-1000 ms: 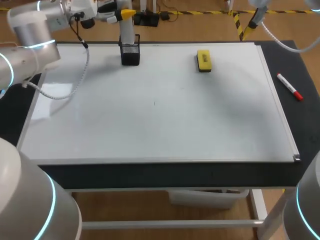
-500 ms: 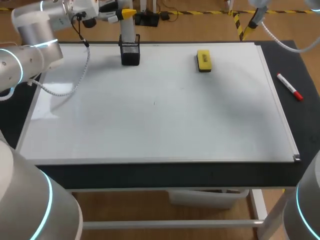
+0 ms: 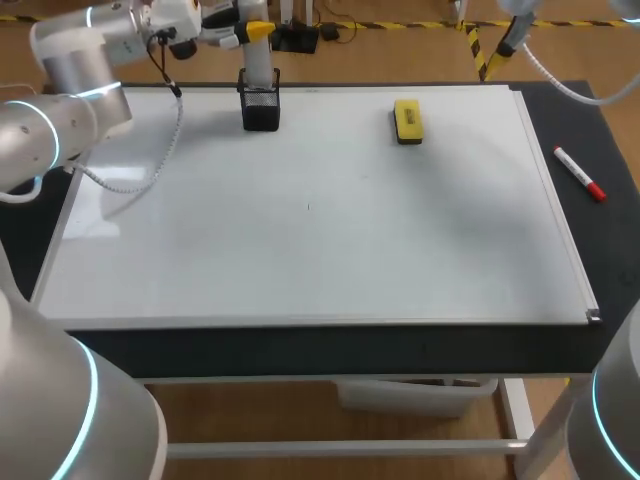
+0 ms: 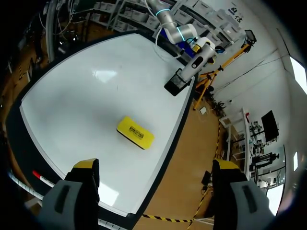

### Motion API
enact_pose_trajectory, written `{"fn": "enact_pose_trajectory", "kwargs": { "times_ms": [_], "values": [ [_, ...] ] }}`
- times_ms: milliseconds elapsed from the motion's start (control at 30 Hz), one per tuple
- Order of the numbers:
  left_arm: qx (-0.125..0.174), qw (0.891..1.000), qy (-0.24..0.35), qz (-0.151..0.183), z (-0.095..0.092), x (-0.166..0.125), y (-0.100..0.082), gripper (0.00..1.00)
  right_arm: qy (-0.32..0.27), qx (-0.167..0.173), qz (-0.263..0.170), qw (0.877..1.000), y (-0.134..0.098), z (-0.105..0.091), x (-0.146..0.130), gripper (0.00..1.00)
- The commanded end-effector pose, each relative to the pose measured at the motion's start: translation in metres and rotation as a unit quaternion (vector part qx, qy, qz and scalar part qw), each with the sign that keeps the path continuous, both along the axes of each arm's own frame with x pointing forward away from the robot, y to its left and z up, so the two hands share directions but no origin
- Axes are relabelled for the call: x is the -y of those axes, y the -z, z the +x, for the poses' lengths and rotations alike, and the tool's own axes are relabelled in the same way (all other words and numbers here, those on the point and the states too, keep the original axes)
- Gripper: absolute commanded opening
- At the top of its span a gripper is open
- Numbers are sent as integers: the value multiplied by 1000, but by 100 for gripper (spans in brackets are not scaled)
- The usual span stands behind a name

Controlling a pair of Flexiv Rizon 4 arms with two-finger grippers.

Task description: Pick up the inspection probe, press it on each red-marked spot on the whiteboard one by one, put down the probe, pick up the eraser, and wipe off all the red marks.

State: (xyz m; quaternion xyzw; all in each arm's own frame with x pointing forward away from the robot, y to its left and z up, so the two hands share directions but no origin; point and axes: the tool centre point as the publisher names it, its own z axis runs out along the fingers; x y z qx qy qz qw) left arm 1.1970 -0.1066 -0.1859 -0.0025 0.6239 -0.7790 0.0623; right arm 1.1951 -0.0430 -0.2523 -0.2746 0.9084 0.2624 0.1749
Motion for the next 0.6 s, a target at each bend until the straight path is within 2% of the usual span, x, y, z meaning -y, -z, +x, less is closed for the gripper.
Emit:
{"fn": "enact_pose_trajectory", "kwargs": {
  "times_ms": [33,600],
  "values": [
    [3,1000,24,-3,10,0,6,0,-1,0,-3,1000,-1,0,0,100],
    [-6,999,44,-3,14,0,25,0,-1,0,-3,1000,-1,0,0,100]
  ]
}}
